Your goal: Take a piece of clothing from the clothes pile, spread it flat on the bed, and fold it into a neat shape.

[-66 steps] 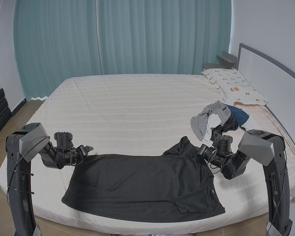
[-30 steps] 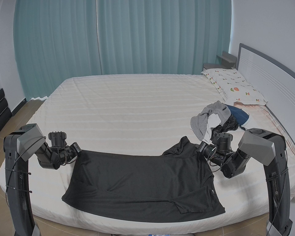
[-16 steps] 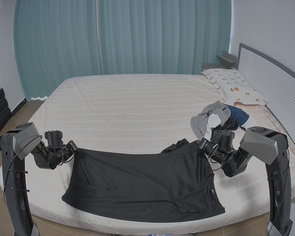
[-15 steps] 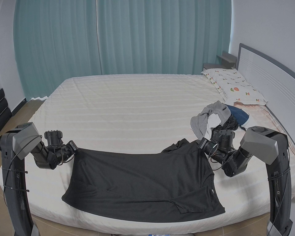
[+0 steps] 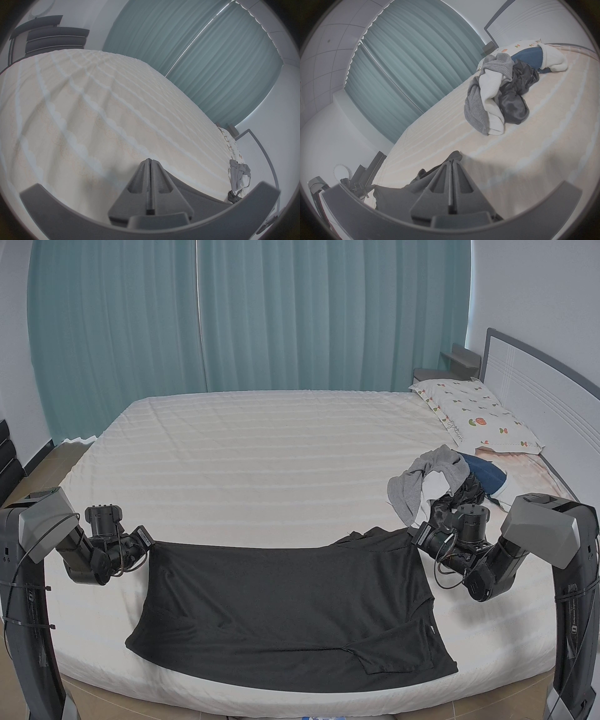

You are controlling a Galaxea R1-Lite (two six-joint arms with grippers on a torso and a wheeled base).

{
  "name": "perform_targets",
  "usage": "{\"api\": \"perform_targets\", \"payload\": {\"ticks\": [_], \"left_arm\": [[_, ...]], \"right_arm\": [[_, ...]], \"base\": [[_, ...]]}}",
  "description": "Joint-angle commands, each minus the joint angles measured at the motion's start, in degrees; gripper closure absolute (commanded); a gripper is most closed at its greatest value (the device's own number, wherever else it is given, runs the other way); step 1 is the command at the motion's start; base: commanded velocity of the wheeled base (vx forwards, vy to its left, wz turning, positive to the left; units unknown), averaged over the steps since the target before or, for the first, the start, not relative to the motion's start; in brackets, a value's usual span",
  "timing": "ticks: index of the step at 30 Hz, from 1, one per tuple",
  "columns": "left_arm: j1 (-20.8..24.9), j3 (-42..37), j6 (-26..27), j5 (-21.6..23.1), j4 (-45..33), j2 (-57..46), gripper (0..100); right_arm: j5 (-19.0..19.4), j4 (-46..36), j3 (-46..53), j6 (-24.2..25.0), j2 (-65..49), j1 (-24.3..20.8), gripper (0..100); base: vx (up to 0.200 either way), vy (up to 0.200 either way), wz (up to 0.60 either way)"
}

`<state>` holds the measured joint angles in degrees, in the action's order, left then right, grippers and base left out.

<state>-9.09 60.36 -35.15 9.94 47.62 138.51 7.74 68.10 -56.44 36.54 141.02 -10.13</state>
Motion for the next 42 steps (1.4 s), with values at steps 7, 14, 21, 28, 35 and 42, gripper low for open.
{"api": "perform_targets", "payload": {"ticks": [7,14,21,28,35,42], "left_arm": [[-0.40,-2.17,0.25,0.08,0.20,-2.37,100],[-0.93,-5.34,0.69,0.70,2.92,-3.16,100],[-1.10,-7.09,0.78,1.31,5.38,-3.25,100],[-1.10,-10.17,2.01,1.40,5.47,-5.27,100],[-1.45,-14.56,3.59,2.37,5.56,-8.70,100],[-1.98,-20.37,6.58,4.13,5.56,-11.42,100]], "right_arm": [[2.54,0.02,5.82,-0.68,-3.47,1.78,100],[4.74,0.02,7.84,-3.14,-3.82,1.78,100],[4.74,0.02,8.01,-3.14,-4.88,1.96,100],[4.83,0.11,11.09,-3.22,-6.81,2.22,100],[8.26,0.02,17.95,-6.74,-10.33,3.19,100],[8.96,0.72,24.27,-12.63,-10.59,3.89,100]], "base": [[0.000,0.000,0.00],[0.000,0.000,0.00],[0.000,0.000,0.00],[0.000,0.000,0.00],[0.000,0.000,0.00],[0.000,0.000,0.00]]}}
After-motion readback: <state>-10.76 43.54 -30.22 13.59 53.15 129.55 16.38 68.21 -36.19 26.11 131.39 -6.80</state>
